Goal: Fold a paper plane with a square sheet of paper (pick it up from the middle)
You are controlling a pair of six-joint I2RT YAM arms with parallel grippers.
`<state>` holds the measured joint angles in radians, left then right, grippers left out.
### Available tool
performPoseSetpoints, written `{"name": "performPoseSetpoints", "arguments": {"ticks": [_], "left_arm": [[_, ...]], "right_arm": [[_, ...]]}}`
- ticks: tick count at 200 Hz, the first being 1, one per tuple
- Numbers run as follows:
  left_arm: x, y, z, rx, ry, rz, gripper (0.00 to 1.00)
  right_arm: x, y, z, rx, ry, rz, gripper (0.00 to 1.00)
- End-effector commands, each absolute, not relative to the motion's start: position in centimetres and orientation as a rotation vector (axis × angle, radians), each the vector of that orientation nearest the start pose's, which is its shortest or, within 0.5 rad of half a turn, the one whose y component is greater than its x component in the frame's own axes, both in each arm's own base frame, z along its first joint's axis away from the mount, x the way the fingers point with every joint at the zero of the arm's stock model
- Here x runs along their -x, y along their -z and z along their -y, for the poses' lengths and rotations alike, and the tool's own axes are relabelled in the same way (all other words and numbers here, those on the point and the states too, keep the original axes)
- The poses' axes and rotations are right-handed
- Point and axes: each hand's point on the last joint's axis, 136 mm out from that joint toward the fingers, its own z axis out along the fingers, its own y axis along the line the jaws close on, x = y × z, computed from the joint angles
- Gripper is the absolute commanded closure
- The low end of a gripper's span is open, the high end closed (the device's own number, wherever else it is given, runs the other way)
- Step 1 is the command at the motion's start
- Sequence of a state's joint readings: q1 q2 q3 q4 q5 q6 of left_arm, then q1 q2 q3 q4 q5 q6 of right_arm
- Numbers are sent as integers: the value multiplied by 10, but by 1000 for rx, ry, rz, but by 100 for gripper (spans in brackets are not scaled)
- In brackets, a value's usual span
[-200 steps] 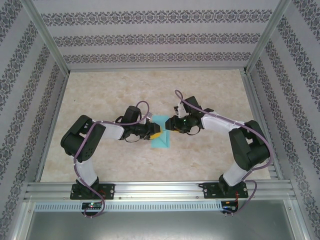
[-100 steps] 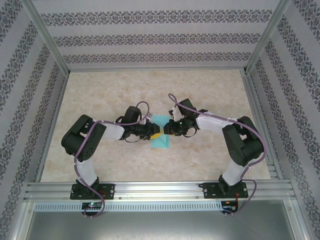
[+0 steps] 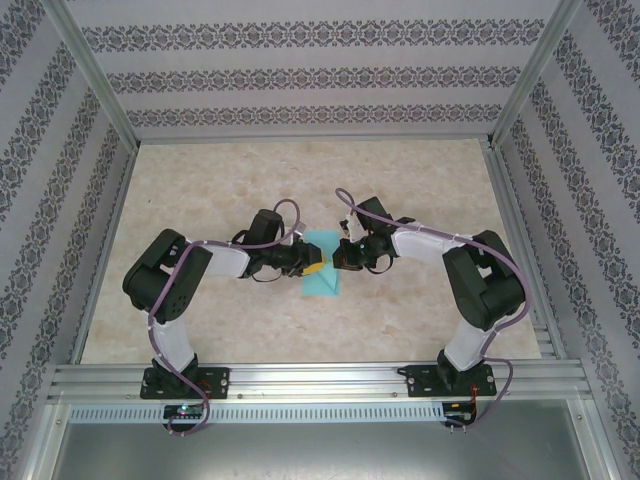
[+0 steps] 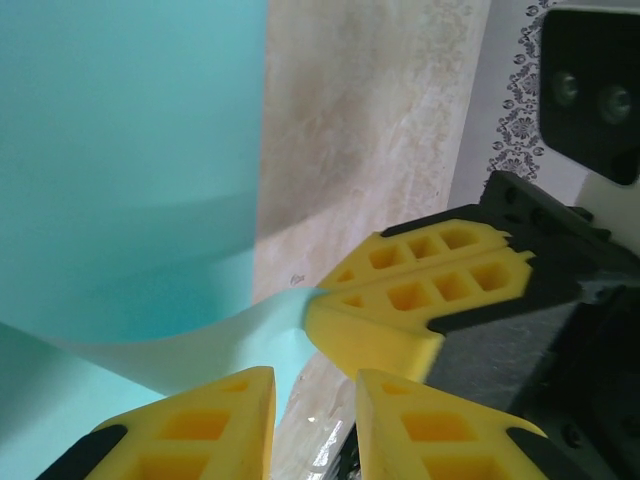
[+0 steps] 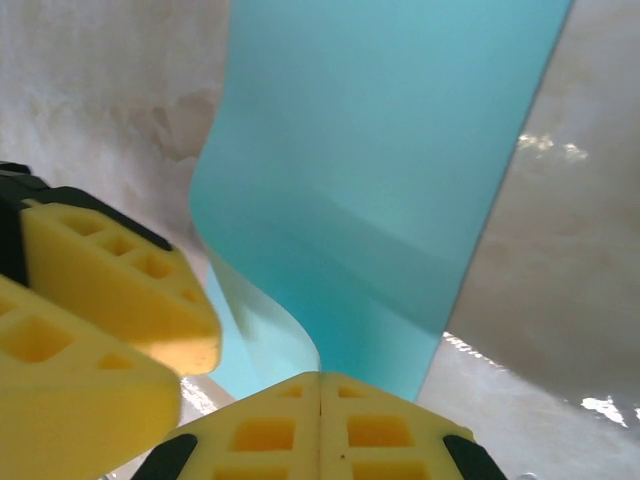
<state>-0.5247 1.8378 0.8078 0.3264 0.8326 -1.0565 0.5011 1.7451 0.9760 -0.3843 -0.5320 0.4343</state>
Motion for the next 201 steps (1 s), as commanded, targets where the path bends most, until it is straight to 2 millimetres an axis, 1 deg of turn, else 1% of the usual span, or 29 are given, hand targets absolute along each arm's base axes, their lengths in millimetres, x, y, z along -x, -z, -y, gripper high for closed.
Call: {"name": "performPoseSetpoints", "arguments": {"ticks": [1, 76, 120, 201], "left_arm": [[-296, -84, 332, 72, 1712, -2574, 71], [-299, -78, 336, 75, 1706, -2589, 71], [-300, -76, 337, 76, 1697, -2598, 71], [-300, -65, 336, 92, 1672, -2633, 73]], "right_arm": [[-299, -41, -252, 279, -902, -2833, 96], [-308, -36, -254, 304, -874, -2829, 96], [-307, -34, -253, 307, -865, -2839, 96], [-307, -27, -253, 302, -858, -2854, 96]]}}
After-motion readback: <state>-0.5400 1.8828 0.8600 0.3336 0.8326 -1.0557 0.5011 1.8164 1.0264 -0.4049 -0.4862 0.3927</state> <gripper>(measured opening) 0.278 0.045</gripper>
